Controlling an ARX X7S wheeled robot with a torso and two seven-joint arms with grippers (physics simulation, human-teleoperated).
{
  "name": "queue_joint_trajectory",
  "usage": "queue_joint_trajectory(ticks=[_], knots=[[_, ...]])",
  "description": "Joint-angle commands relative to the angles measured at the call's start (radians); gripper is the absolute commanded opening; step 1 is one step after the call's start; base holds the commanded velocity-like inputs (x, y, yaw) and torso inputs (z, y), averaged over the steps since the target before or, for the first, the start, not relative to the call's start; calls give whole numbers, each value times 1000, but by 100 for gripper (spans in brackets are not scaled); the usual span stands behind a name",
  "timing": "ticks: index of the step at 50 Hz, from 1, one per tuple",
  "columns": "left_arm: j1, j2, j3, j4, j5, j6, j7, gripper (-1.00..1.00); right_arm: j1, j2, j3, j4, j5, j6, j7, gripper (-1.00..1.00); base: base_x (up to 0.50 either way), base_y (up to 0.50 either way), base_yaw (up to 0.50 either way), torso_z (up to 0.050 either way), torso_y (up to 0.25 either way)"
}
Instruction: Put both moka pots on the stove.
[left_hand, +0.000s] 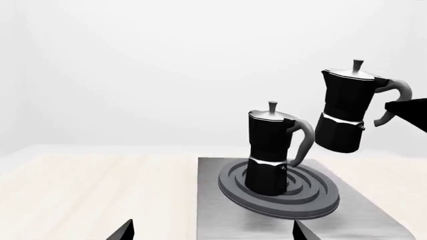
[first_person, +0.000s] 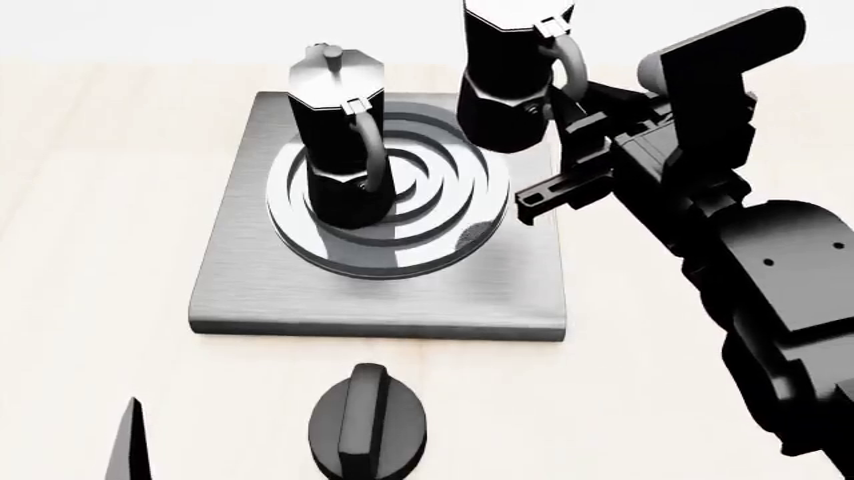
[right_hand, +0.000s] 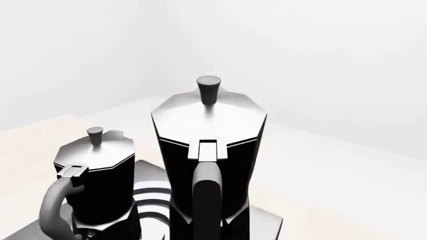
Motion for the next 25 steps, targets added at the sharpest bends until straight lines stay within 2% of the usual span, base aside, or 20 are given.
queue_joint_trajectory(ticks=[1, 13, 25], knots=[[2, -4, -1, 7, -3, -1, -4, 100, -6, -64, 49, 65, -20, -22, -20, -100, 0, 0, 0, 0, 0], [-1, -3, 5, 5, -1, -1, -4, 100, -18, -99, 46, 94, -30, -28, -25, -100, 0, 0, 0, 0, 1], [-4, -2, 6, -5, -2, 6, -1, 100, -30, -172, 46, 211, -37, -32, -74, -100, 0, 0, 0, 1, 2]])
